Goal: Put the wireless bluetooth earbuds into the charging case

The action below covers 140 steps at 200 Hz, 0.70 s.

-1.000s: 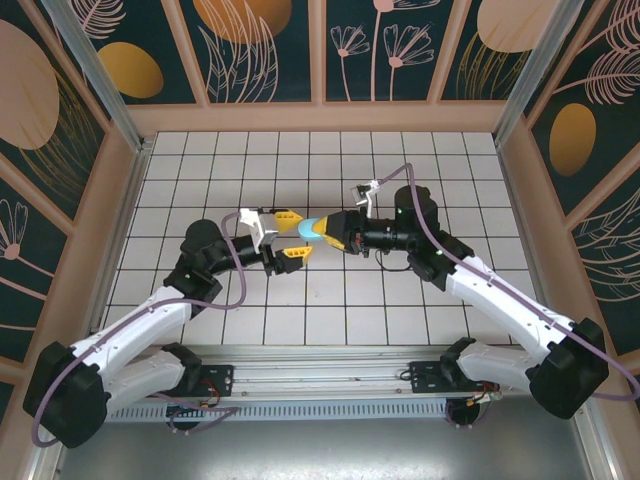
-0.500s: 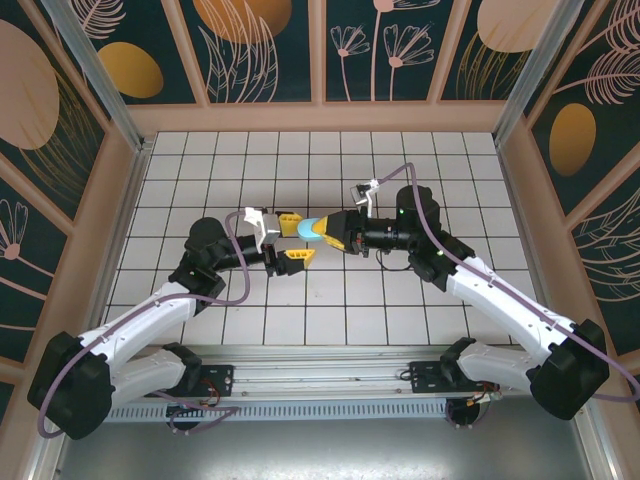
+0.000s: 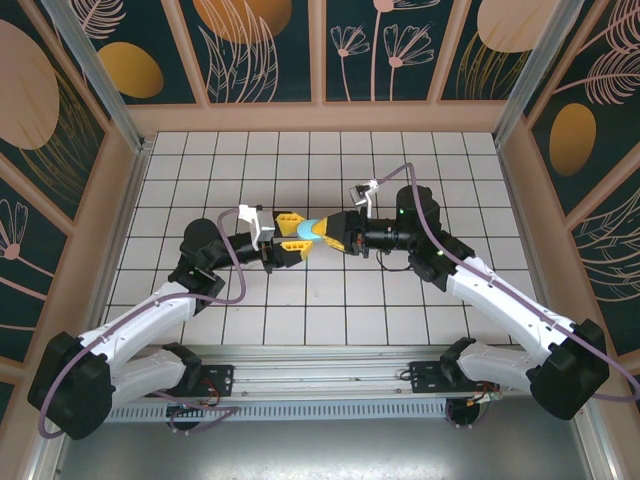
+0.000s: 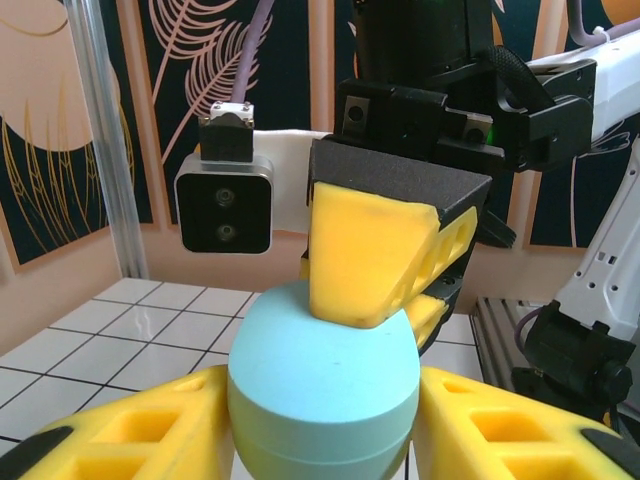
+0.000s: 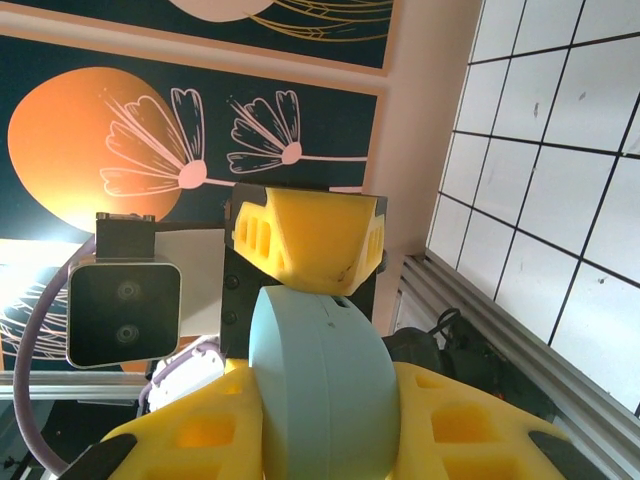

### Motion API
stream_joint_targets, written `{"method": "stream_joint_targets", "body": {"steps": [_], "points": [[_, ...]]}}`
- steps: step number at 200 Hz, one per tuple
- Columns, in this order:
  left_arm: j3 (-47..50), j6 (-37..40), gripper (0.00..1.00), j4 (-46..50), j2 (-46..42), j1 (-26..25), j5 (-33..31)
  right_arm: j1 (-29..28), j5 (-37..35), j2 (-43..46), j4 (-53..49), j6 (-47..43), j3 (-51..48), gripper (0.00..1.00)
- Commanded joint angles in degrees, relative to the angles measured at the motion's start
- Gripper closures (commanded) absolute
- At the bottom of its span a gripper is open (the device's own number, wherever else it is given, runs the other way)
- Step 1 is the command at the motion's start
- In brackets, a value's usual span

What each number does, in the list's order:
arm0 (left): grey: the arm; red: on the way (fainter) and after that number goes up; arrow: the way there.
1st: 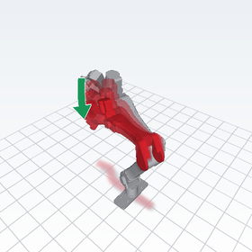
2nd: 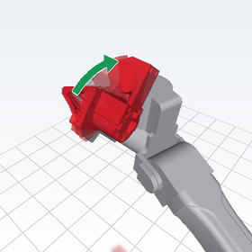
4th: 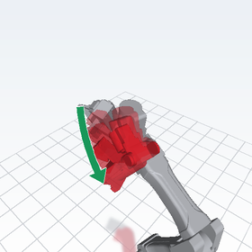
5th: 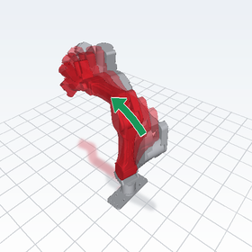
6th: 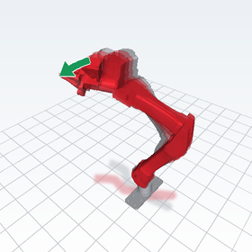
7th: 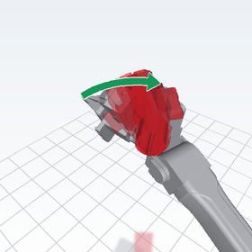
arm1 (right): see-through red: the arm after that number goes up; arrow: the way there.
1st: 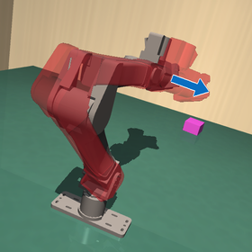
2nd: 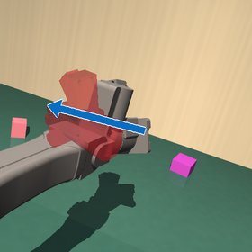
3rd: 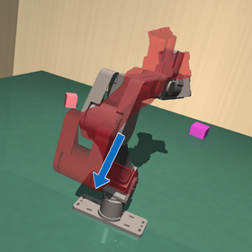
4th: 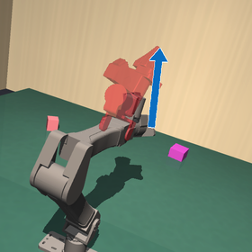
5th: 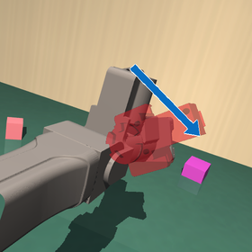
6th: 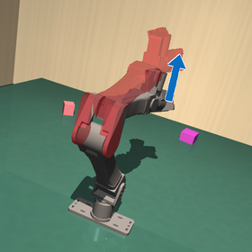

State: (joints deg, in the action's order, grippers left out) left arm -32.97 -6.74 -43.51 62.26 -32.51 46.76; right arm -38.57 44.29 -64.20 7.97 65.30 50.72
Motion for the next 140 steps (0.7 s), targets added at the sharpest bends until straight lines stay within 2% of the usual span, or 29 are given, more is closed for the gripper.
{"method": "stream_joint_targets", "body": {"steps": [1,42,100,140], "points": [[-0.5,0.2,0.55,-1.0,0.0,0.2,2.2,0.4,1.1,0.5,2.1,-0.3,0.3,0.91],[-1.3,1.4,0.44,1.3,0.6,0.2,1.7,0.4,1.1,0.8,1.8,-0.3,0.1,0.91],[-1.6,1.5,0.55,1.7,0.3,0.2,1.8,0.4,1.4,0.4,1.8,-0.5,0.3,0.91],[-0.9,-0.2,0.50,-0.9,-0.3,0.2,1.8,0.4,2.0,0.1,2.0,-0.6,0.2,0.91]]}}
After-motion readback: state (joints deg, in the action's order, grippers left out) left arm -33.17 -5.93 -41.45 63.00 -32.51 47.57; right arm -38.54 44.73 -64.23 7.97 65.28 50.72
